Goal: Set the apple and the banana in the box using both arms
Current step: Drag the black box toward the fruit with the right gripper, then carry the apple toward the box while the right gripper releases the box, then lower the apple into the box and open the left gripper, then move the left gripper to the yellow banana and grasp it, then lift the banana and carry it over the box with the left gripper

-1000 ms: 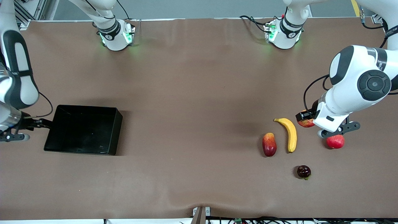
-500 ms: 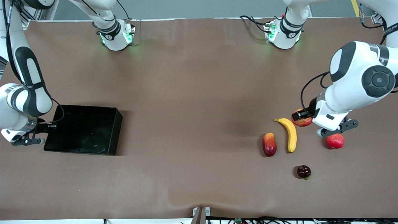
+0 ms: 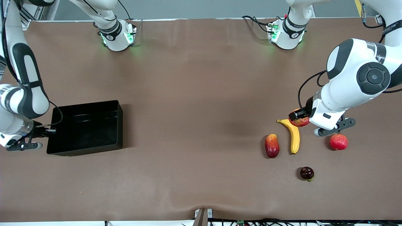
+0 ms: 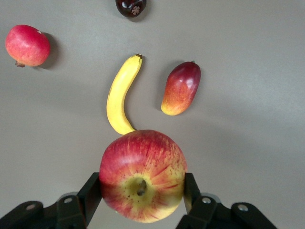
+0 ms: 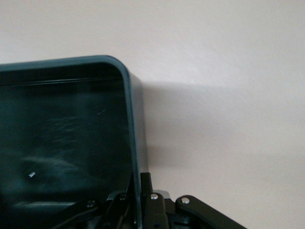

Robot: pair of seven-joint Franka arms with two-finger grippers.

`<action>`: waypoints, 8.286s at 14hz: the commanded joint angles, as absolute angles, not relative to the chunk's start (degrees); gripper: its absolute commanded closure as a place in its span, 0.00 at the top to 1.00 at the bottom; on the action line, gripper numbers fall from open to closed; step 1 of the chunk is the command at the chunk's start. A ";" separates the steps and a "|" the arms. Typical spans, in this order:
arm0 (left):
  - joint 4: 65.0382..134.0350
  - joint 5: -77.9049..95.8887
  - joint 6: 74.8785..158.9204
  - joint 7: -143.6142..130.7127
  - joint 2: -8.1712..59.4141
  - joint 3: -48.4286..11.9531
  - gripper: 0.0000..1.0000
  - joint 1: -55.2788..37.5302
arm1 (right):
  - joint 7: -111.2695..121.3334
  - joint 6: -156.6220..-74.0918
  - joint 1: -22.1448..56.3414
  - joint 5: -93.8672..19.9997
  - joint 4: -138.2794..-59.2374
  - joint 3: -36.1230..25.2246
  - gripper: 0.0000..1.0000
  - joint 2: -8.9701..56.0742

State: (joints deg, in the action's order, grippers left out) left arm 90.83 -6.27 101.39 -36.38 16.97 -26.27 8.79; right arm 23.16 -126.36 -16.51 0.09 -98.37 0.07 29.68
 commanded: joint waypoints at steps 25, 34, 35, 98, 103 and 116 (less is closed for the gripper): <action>88.16 -5.36 100.11 -40.87 16.79 -26.46 0.00 5.80 | -47.64 -128.49 24.87 -0.88 -95.54 14.85 0.00 29.61; 86.05 -3.08 98.61 -44.29 17.84 -26.37 0.00 4.31 | -47.55 -133.68 26.28 -0.26 -97.56 14.77 0.69 34.36; 85.17 -2.99 98.61 -45.17 18.28 -26.37 0.00 3.87 | -47.64 -133.68 26.37 -0.26 -97.56 14.77 1.00 34.37; 108.72 -18.81 132.98 -44.21 36.12 -26.19 0.43 20.48 | -3.69 -81.04 -3.25 -1.23 -87.37 0.26 1.00 -1.85; 109.59 -18.55 131.40 -45.26 33.06 -27.06 0.00 20.21 | -1.42 -80.42 -2.55 -1.23 -87.01 0.26 1.00 -1.85; 95.28 -14.76 111.62 -66.50 27.41 -44.74 0.00 8.02 | -0.97 -79.54 -2.02 -2.55 -85.78 -0.18 1.00 -1.23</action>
State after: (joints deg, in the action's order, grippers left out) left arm 98.99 -14.42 112.42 -61.20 22.03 -44.86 12.27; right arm -1.45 -80.21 -2.61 -1.84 -87.12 0.37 -1.64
